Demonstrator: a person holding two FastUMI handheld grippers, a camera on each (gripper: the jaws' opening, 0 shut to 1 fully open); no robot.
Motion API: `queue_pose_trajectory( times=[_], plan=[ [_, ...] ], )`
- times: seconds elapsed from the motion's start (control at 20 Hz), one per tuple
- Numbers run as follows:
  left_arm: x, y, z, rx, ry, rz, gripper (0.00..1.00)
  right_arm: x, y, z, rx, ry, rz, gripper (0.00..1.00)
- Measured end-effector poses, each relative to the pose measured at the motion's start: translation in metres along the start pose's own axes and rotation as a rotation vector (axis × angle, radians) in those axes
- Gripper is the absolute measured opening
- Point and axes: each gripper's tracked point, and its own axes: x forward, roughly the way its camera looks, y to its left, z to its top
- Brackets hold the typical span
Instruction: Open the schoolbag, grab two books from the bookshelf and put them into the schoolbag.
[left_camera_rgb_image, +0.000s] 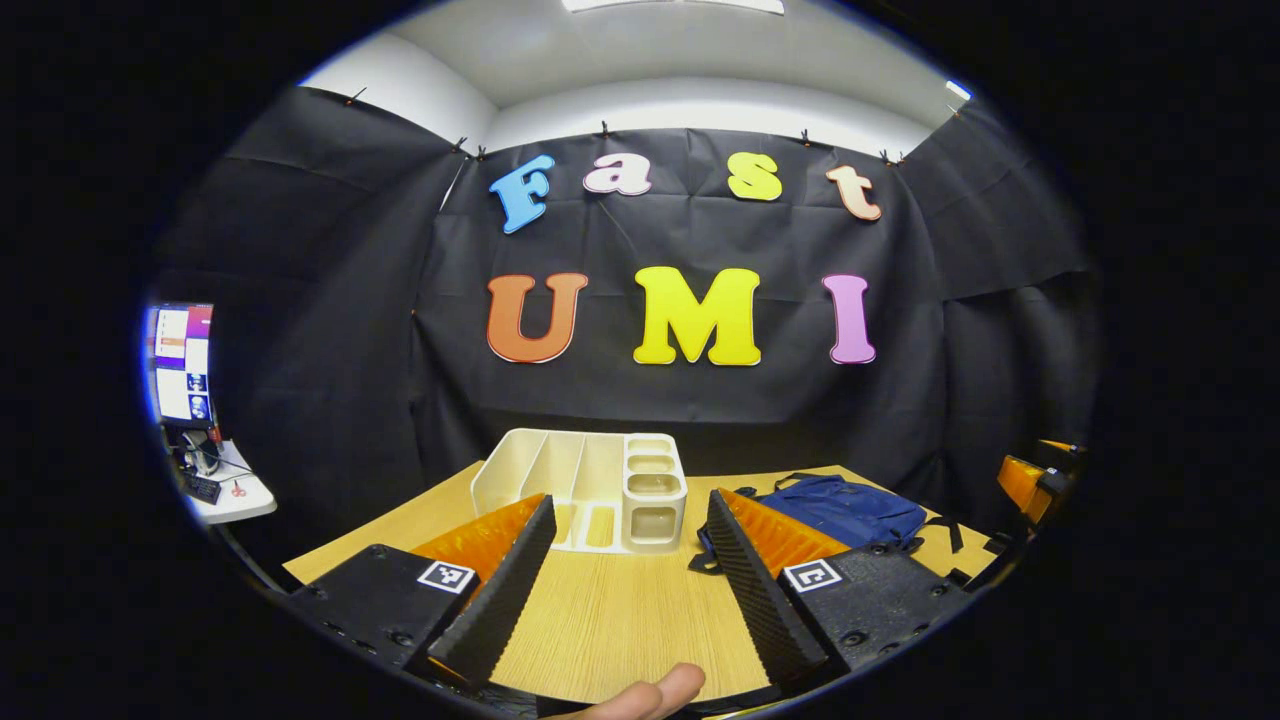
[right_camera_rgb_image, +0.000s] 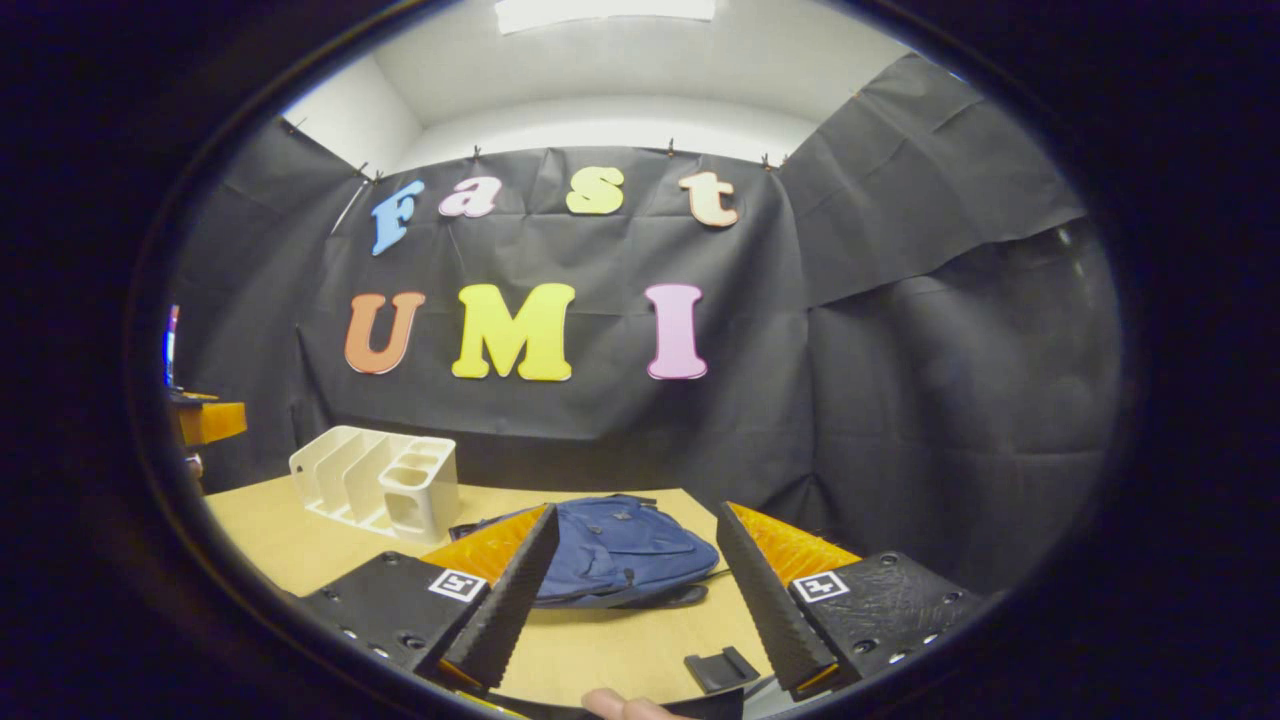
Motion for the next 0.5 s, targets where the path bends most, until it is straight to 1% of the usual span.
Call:
queue_pose_trajectory(
  times=[0.1,0.15,0.3,0.35,0.5],
  plan=[
    [0.001,0.001,-0.003,-0.005,0.011,0.001,0.96,0.001,0.003,-0.002,-0.005,0.007,0.011,0.96],
    [0.001,0.003,-0.003,-0.005,0.010,0.007,0.96,0.000,0.004,-0.002,-0.008,0.008,0.016,0.94],
    [0.003,0.009,-0.008,0.003,0.027,0.017,0.96,0.000,0.005,-0.003,-0.020,0.010,0.020,0.95],
    [0.004,0.013,-0.008,0.007,0.036,0.027,0.96,0.000,0.006,-0.004,-0.025,0.012,0.023,0.96],
    [0.004,0.028,-0.003,0.009,0.029,0.065,0.96,-0.001,0.007,-0.007,-0.027,0.021,0.039,0.95]
  ],
)
